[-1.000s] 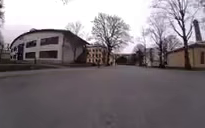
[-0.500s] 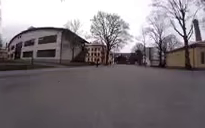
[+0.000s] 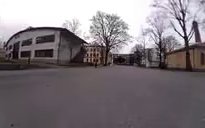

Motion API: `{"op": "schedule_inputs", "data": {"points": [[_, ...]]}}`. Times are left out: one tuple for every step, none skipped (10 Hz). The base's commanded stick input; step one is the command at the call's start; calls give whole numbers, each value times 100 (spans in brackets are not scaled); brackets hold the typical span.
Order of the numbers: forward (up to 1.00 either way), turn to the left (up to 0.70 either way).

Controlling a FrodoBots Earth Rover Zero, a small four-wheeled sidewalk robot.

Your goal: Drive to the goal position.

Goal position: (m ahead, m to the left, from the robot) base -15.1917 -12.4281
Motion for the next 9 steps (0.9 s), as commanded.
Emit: {"op": "schedule_inputs", "data": {"points": [[100, 0], [100, 0], [100, 0], [100, 0], [100, 0], [100, 0], [100, 0], [100, 0], [100, 0]]}}
